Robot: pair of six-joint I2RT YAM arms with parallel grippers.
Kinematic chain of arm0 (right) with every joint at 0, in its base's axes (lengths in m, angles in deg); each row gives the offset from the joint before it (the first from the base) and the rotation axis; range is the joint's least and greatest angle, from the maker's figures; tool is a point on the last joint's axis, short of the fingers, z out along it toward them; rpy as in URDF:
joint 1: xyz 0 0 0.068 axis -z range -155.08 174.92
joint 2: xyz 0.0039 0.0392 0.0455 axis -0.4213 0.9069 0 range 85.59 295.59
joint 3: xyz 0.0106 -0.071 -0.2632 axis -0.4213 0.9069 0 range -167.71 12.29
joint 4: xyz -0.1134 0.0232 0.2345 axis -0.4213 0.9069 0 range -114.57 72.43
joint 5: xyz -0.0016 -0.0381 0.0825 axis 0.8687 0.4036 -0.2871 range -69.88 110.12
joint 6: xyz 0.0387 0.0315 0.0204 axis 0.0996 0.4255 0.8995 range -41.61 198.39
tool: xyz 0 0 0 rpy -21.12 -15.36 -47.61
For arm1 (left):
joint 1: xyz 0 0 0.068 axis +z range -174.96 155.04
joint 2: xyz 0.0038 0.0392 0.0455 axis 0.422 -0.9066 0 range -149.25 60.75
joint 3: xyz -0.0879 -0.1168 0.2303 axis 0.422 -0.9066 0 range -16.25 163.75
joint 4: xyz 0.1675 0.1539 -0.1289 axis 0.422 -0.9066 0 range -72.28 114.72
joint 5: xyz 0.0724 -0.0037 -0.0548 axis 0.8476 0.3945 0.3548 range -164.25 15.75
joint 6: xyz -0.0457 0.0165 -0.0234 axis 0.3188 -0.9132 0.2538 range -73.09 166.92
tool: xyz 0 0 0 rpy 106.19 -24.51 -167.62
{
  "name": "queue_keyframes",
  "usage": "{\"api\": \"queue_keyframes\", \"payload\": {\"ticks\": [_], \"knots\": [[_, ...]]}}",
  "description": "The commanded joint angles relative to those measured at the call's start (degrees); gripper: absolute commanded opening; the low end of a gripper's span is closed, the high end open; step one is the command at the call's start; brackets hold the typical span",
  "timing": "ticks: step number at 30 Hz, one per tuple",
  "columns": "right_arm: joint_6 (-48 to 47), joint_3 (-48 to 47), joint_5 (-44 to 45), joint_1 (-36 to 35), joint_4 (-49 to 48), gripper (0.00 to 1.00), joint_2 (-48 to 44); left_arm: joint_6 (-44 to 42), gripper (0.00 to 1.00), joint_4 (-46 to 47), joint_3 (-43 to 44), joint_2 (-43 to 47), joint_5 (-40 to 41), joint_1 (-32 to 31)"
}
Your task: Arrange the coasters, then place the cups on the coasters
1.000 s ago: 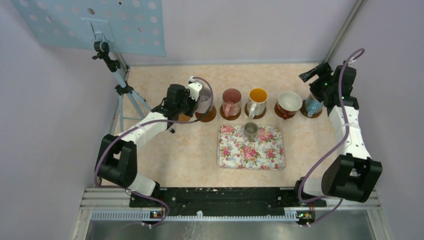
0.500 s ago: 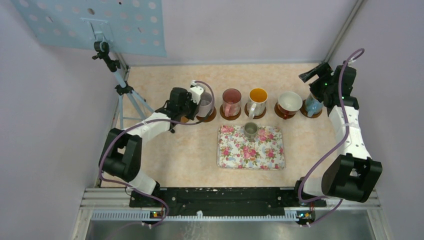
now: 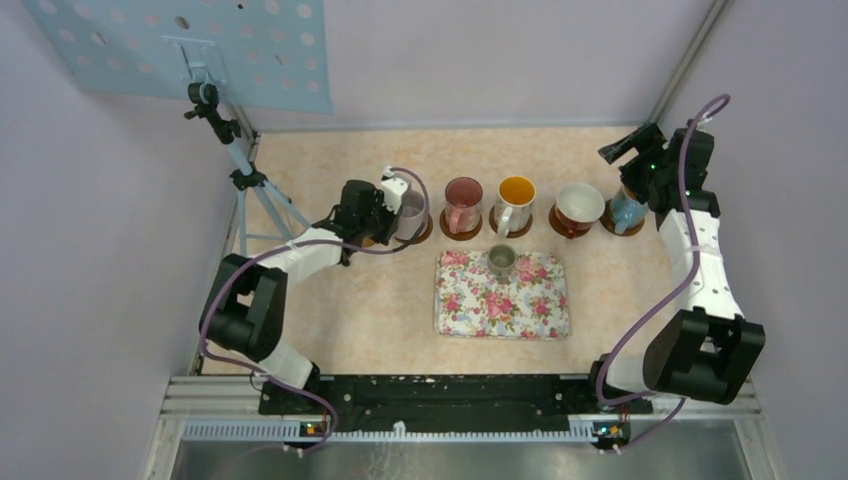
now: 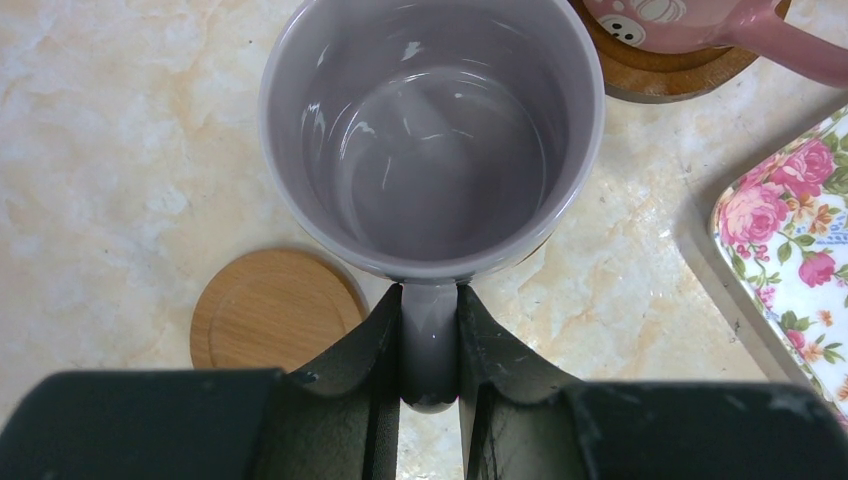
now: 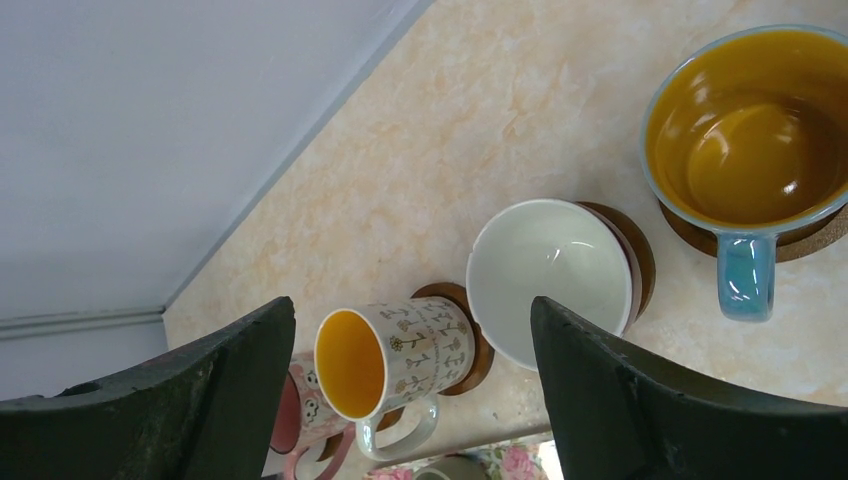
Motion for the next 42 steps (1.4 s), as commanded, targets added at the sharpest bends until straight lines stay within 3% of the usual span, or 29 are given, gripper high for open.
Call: {"api": "queue_keyframes", "payload": {"ticks": [1, 12, 24, 29, 42], "knots": [[-0.6, -3.1, 0.5, 0.4, -0.7, 0.86, 0.3, 0.3, 0.0, 9.2, 0.6, -0.7, -1.3, -0.2], [-0.9, -3.3, 0.8, 0.3, -0.7, 0.86, 0.5, 0.7, 0.09, 7.9, 0.3, -1.3, -1.8, -0.2], [-0.5, -3.0, 0.6, 0.1, -1.4, 0.86, 0.8, 0.3, 0.36, 4.8, -0.7, 1.5, -1.7, -0.3], [-0.3, -2.7, 0.4, 0.0, -1.8, 0.86, 0.9, 0.2, 0.43, 3.5, -0.8, 2.5, -1.8, -0.4], [0.4, -1.4, -0.2, -0.1, -2.7, 0.86, 0.2, 0.2, 0.44, 0.5, -2.4, 5.4, -3.3, -2.5]]}}
